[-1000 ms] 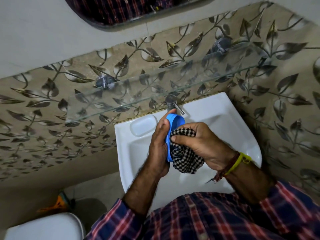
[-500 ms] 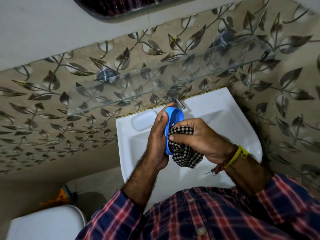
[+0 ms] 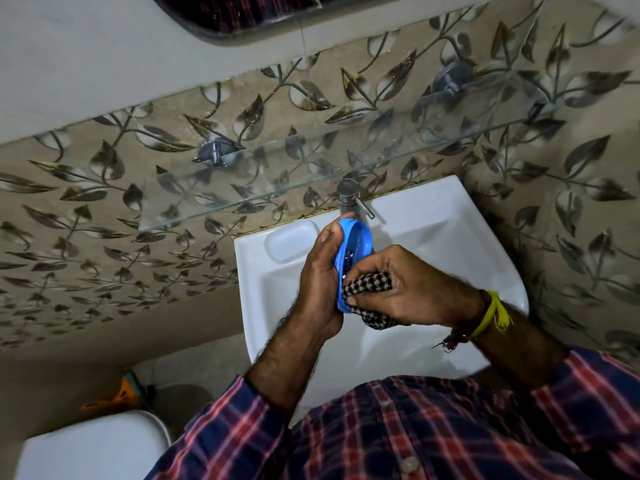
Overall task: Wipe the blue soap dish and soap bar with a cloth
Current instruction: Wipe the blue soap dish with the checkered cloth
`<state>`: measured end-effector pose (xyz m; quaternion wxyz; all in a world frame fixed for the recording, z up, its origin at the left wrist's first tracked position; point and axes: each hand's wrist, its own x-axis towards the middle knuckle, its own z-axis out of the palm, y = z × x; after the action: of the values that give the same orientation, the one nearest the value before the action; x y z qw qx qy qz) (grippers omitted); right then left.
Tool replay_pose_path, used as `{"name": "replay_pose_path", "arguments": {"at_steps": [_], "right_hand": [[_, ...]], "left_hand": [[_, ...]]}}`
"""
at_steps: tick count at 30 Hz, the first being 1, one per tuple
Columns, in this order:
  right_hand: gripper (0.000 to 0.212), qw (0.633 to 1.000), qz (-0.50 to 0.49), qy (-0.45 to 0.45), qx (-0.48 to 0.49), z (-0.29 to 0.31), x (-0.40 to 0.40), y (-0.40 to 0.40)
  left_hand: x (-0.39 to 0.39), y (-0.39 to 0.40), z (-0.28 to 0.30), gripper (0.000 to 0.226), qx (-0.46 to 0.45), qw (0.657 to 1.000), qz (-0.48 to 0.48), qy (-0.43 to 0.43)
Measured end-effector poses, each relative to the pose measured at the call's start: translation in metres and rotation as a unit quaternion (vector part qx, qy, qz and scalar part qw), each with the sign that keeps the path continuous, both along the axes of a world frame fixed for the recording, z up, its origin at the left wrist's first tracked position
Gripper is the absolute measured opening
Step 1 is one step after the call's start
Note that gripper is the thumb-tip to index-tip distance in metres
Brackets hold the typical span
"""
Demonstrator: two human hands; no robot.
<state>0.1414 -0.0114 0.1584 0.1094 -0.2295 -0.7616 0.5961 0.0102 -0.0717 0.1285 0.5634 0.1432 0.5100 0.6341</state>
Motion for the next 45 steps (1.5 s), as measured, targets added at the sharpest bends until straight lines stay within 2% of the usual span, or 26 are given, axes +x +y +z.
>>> {"name": "replay_pose_path", "arguments": {"at_steps": [4, 9, 13, 16, 21, 25, 29, 31, 33, 35, 36, 38, 40, 44, 45], "right_hand": [[0.011, 1.0, 0.018, 0.0, 0.018, -0.004, 0.001, -0.002], [0.008, 1.0, -0.014, 0.015, -0.003, -0.007, -0.004, -0.001], [0.013, 0.999, 0.032, 0.004, 0.037, -0.008, -0.003, 0.002], [0.016, 0.998, 0.018, -0.011, 0.051, -0.009, -0.004, 0.004], [0.014, 0.998, 0.04, -0.005, 0.052, -0.016, 0.0, -0.002], [0.011, 0.999, -0.02, 0.011, 0.029, -0.024, -0.001, -0.008], [0.007, 0.996, -0.075, 0.047, -0.022, -0.021, -0.01, -0.006], [0.01, 0.988, -0.125, 0.066, -0.058, -0.016, -0.011, 0.002], [0.01, 0.967, -0.189, 0.087, -0.145, -0.013, -0.008, 0.015], [0.017, 0.942, -0.2, 0.092, -0.254, -0.01, -0.002, 0.027], [0.021, 0.935, -0.187, 0.086, -0.288, -0.008, 0.0, 0.031], [0.027, 0.931, -0.165, 0.075, -0.317, -0.007, 0.002, 0.036], [0.03, 0.924, -0.157, 0.078, -0.34, -0.007, 0.002, 0.037], [0.015, 0.908, -0.132, 0.092, -0.387, -0.007, -0.001, 0.036], [0.016, 0.903, -0.133, 0.094, -0.397, -0.007, -0.002, 0.035]], "left_hand": [[0.001, 0.001, 0.003, 0.039, -0.028, 1.0, -0.004, -0.009], [-0.003, 0.001, 0.001, 0.04, -0.047, 0.998, 0.004, -0.041], [-0.006, 0.002, 0.003, 0.041, -0.055, 0.997, -0.004, -0.045], [-0.007, 0.003, 0.002, 0.046, -0.069, 0.996, -0.017, -0.052], [-0.01, 0.001, 0.001, 0.04, -0.078, 0.995, -0.013, -0.067], [-0.013, 0.006, 0.0, 0.046, -0.138, 0.986, -0.002, -0.091], [-0.02, 0.015, 0.011, 0.056, -0.137, 0.987, -0.024, -0.083], [-0.026, 0.011, 0.012, 0.064, -0.106, 0.993, -0.054, 0.018], [-0.032, -0.004, 0.004, 0.068, -0.02, 0.97, -0.103, 0.22], [-0.035, -0.016, -0.009, 0.079, 0.09, 0.894, -0.162, 0.407], [-0.035, -0.019, -0.014, 0.088, 0.122, 0.86, -0.179, 0.462], [-0.034, -0.016, -0.019, 0.095, 0.14, 0.836, -0.183, 0.497], [-0.035, -0.011, -0.018, 0.092, 0.147, 0.84, -0.173, 0.492], [-0.036, -0.011, -0.017, 0.087, 0.146, 0.86, -0.165, 0.461], [-0.036, -0.011, -0.017, 0.085, 0.145, 0.866, -0.158, 0.452]]}}
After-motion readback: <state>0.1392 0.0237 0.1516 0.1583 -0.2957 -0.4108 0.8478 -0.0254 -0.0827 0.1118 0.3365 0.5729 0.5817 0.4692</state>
